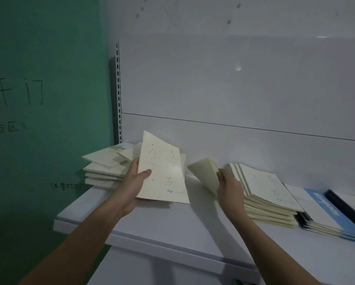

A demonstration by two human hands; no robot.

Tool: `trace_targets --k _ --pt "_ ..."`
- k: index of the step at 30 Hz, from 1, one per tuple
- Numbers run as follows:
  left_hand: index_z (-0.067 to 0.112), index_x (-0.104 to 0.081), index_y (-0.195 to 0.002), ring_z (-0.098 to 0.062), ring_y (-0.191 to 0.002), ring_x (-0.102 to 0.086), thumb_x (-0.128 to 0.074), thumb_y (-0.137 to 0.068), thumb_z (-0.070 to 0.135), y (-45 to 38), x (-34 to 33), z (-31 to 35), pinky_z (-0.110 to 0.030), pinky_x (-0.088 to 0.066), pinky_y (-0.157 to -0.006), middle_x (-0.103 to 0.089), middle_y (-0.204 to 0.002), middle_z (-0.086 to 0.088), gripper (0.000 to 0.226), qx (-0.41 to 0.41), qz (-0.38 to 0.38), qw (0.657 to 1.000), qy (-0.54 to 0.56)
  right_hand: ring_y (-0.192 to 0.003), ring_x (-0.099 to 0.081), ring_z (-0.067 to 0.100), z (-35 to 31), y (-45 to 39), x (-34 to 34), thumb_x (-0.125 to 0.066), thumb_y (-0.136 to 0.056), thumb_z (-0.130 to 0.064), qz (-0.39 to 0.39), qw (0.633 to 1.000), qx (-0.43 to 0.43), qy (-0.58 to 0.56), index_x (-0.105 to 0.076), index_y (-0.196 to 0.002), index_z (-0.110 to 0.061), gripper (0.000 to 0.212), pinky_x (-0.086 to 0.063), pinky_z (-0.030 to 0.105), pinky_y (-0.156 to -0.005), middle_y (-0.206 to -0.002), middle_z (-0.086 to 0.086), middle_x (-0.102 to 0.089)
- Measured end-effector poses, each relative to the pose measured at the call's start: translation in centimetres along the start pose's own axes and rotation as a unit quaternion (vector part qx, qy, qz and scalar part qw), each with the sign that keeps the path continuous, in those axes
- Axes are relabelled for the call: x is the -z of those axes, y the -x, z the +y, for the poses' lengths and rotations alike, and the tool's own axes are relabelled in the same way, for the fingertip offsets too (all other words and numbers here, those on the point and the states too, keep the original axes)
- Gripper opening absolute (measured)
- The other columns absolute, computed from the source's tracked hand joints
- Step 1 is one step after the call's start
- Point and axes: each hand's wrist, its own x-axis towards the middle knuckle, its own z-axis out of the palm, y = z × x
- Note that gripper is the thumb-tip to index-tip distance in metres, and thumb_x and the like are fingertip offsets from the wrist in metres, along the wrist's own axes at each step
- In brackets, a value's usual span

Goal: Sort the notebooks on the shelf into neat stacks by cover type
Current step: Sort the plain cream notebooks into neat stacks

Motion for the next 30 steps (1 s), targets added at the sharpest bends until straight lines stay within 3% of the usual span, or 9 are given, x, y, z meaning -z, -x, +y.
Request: trace_targets --k 5,9,13,17,21,23,25,27,30 --pt "0.045 -0.043 -0.139 -0.023 -0.116 -0.060 -0.042 -0.102 0.007 -0.1 -2.4 -0.1 -0.053 -0.049 -0.097 -0.063 -0.129 0.008 0.054 0.000 -0.055 0.998 -0.011 -0.059 -0.047 0.006 -2.6 0.1 2.2 -0.040 -0.102 -0.013 0.069 0.993 -0.008 -0.093 -0.065 -0.106 -0.012 0.025 -0.031 0.015 -0.049 -0.073 -0.001 -0.056" --pt "0.047 -0.037 -0.143 -0.018 -0.119 -0.058 -0.042 -0.105 0.023 -0.2 -5.2 -0.3 -0.048 -0.047 -0.102 -0.060 -0.132 0.011 0.045 -0.001 -0.070 0.998 0.001 -0.058 -0.051 0.005 -3.2 1.8 3.6 -0.052 -0.094 -0.014 0.077 0.974 0.198 -0.074 -0.068 -0.112 -0.012 0.024 -0.031 0.008 -0.051 -0.077 -0.004 -0.065" --pt "0.045 -0.046 -0.135 -0.021 -0.113 -0.064 -0.050 -0.096 0.051 -0.6 -7.9 0.4 -0.042 -0.056 -0.084 -0.066 -0.126 0.008 0.040 0.002 -0.076 0.997 0.026 -0.085 -0.071 0.016 -1.4 2.6 3.5 -0.071 -0.084 -0.005 0.100 0.910 0.402 -0.018 -0.072 -0.109 -0.009 0.025 -0.056 0.026 -0.062 -0.107 0.004 -0.073" --pt "0.041 -0.052 -0.128 -0.028 -0.105 -0.067 -0.066 -0.091 0.026 -0.7 -10.1 0.7 -0.038 -0.056 -0.065 -0.070 -0.117 0.001 0.042 0.006 -0.058 0.998 0.036 -0.104 -0.068 0.013 -0.3 2.7 4.6 -0.063 -0.094 -0.021 0.002 0.903 0.431 -0.003 -0.071 -0.111 -0.016 0.019 -0.060 0.029 -0.074 -0.118 0.000 -0.070" --pt "0.033 -0.049 -0.135 -0.027 -0.106 -0.067 -0.059 -0.092 0.001 -1.2 -12.1 0.2 -0.037 -0.057 -0.070 -0.068 -0.122 -0.004 0.055 -0.022 -0.043 0.996 0.077 -0.121 -0.053 0.002 0.6 1.2 8.1 -0.035 -0.102 -0.047 -0.131 0.946 0.289 -0.064 -0.062 -0.127 -0.029 0.041 -0.046 0.019 -0.095 -0.135 -0.014 -0.058" --pt "0.030 -0.048 -0.135 -0.026 -0.108 -0.066 -0.057 -0.092 -0.002 -1.3 -13.6 0.3 -0.039 -0.058 -0.076 -0.068 -0.122 -0.005 0.054 -0.034 -0.039 0.993 0.110 -0.126 -0.046 0.003 1.9 -0.3 9.5 -0.037 -0.101 -0.047 -0.110 0.973 0.174 -0.102 -0.050 -0.138 -0.028 0.043 -0.034 0.017 -0.100 -0.140 -0.015 -0.051" --pt "0.030 -0.050 -0.133 -0.026 -0.109 -0.066 -0.057 -0.093 -0.001 -1.5 -15.2 0.6 -0.040 -0.058 -0.078 -0.068 -0.121 -0.003 0.051 -0.039 -0.042 0.989 0.134 -0.126 -0.045 0.007 3.0 -2.0 11.2 -0.047 -0.099 -0.041 -0.086 0.983 0.046 -0.155 -0.040 -0.143 -0.026 0.047 -0.038 0.026 -0.104 -0.142 -0.011 -0.046" --pt "0.030 -0.051 -0.131 -0.024 -0.108 -0.067 -0.059 -0.092 0.001 -1.7 -17.2 0.8 -0.038 -0.058 -0.076 -0.069 -0.120 -0.001 0.049 -0.040 -0.055 0.988 0.139 -0.118 -0.052 0.013 3.9 -3.6 12.9 -0.054 -0.097 -0.036 -0.131 0.957 -0.083 -0.244 -0.035 -0.145 -0.024 0.053 -0.048 0.035 -0.095 -0.140 -0.006 -0.046" --pt "0.029 -0.053 -0.128 -0.022 -0.104 -0.069 -0.063 -0.091 0.003 -2.3 -20.7 0.5 -0.034 -0.057 -0.069 -0.071 -0.116 -0.001 0.046 -0.021 -0.073 0.991 0.111 -0.099 -0.064 0.019 5.9 -5.2 14.5 -0.056 -0.094 -0.017 -0.179 0.905 -0.195 -0.334 -0.049 -0.132 -0.014 0.038 -0.051 0.025 -0.062 -0.123 0.001 -0.060"
